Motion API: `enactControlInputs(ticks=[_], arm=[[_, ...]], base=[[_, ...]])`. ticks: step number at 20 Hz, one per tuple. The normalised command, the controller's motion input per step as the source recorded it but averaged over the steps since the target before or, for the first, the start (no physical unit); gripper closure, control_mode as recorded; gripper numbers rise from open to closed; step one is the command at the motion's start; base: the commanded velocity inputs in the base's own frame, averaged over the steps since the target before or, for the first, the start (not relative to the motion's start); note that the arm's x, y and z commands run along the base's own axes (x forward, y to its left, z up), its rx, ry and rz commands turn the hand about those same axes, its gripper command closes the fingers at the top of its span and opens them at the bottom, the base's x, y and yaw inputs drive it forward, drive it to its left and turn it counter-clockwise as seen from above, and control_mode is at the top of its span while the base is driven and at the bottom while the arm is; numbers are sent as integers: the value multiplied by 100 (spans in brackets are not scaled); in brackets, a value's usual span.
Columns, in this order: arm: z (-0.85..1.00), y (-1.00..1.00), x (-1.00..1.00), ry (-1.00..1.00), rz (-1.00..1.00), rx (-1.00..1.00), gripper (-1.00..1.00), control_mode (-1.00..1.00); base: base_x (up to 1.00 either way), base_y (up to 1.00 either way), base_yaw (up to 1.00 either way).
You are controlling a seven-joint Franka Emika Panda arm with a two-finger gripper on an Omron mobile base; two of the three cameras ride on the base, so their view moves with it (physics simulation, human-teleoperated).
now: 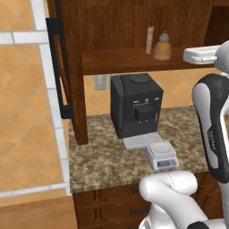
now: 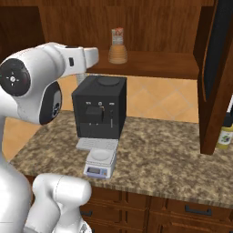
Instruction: Pick the honey bottle and place it on the digital scale for weighing, and close the cabinet.
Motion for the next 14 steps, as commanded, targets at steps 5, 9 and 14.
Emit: enactControlInputs(ticks=[5, 9, 14], arm=[[0, -26, 49, 0, 0, 0, -100, -100], [0, -12, 48, 1, 0, 0, -100, -100], [-5, 0, 59, 5, 0, 0, -100, -100]], base=[[0, 0, 0], [0, 0, 0], [0, 0, 0]])
